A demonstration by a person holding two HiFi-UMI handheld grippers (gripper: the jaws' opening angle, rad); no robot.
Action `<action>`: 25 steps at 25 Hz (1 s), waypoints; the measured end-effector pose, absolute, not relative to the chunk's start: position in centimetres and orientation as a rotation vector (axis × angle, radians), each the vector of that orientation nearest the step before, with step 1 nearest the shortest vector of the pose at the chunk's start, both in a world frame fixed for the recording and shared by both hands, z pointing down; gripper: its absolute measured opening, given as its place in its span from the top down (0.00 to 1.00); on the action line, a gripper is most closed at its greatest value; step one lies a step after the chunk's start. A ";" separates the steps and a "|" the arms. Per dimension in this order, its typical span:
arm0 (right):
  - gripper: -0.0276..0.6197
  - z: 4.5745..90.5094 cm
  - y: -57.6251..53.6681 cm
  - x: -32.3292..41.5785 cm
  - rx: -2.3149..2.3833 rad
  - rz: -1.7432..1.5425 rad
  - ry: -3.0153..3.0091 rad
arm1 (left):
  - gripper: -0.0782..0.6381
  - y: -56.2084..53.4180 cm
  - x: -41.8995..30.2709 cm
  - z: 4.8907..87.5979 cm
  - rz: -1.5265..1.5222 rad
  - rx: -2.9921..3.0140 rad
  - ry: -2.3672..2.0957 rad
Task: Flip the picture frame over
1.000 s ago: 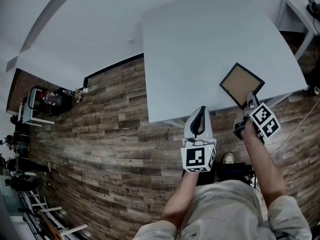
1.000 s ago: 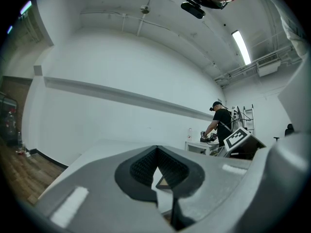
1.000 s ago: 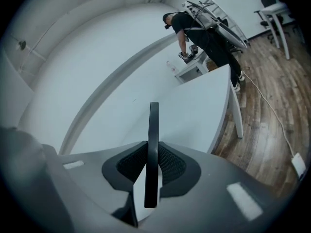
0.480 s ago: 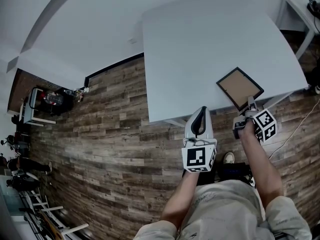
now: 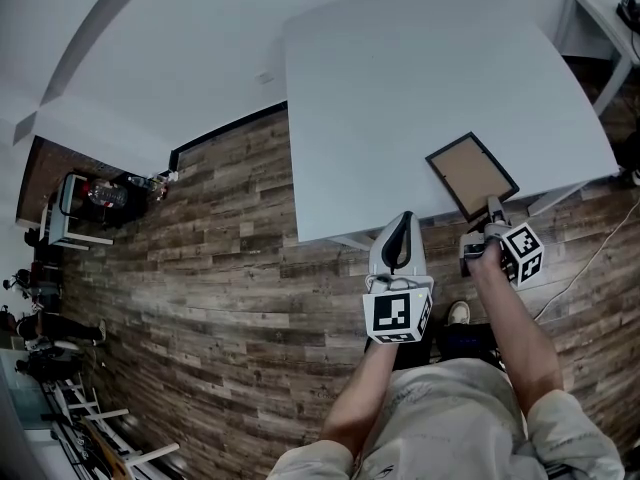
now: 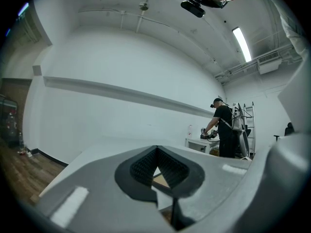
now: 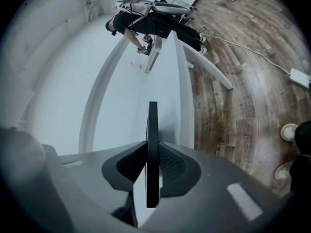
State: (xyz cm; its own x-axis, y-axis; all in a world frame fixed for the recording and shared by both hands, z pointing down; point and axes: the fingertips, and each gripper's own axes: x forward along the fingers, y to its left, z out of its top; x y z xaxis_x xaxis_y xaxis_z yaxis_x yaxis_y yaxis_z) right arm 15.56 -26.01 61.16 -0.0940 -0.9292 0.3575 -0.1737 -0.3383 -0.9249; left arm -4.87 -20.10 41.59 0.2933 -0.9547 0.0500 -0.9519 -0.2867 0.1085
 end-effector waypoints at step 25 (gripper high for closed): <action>0.80 64.0 -27.7 12.0 -1.357 -1.525 1.271 | 0.89 -20.5 -5.9 42.7 -0.009 2.395 -1.807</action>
State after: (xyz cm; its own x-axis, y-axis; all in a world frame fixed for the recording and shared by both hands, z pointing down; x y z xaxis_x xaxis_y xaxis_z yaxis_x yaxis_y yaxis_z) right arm 12.05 -27.71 64.03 -0.1862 -0.9453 0.2677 -0.0928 -0.2543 -0.9626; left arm -5.87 -20.51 42.66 0.2780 -0.9572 0.0804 -0.9564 -0.2680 0.1160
